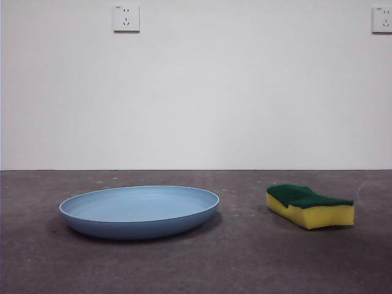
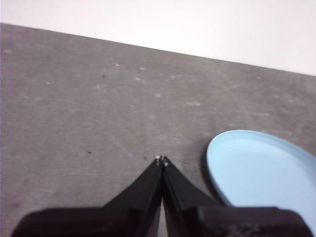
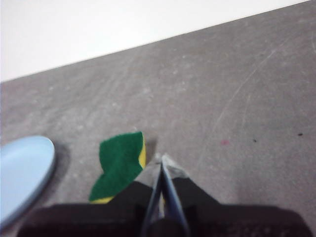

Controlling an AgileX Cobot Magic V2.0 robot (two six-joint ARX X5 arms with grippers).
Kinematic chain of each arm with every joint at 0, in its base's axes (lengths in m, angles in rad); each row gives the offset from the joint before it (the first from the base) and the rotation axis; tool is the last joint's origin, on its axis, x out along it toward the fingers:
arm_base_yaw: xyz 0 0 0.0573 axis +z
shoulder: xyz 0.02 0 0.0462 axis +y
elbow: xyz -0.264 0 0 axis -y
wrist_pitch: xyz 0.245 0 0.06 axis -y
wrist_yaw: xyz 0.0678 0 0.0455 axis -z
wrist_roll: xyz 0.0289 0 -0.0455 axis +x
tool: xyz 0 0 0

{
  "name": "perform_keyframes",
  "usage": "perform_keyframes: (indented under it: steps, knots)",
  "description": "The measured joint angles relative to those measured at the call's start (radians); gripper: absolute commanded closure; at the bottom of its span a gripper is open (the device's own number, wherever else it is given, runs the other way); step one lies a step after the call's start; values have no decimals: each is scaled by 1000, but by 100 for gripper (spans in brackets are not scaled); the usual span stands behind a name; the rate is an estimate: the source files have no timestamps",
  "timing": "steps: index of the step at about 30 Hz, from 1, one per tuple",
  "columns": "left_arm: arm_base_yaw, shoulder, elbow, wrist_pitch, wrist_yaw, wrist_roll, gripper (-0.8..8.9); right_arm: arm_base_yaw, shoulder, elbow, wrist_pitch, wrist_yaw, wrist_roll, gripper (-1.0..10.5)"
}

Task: Pick up the plate,pick up the cloth,clean the plate with the cloth

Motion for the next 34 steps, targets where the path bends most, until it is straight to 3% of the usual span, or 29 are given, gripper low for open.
perform_keyframes:
  steps: [7,16,23,28,31,33,34]
  knots:
    - [0,117,115,-8,60,-23,819,0,182,136,-5,-5,23,957]
    - [0,410,346,-63,188,-20,819,0,470,358,-62,-126,26,957]
    - [0,691,570,-246,246,80,816,0,696,514,-179,-257,-21,945]
    - [0,853,681,-354,249,133,802,0,816,585,-242,-264,-84,931]
    - [0,917,707,-342,298,142,547,0,846,594,-245,-264,-111,644]
    - [-2,933,707,-336,319,144,494,0,847,594,-245,-263,-117,445]
    - [-2,938,707,-334,320,144,494,0,847,594,-245,-263,-118,434]
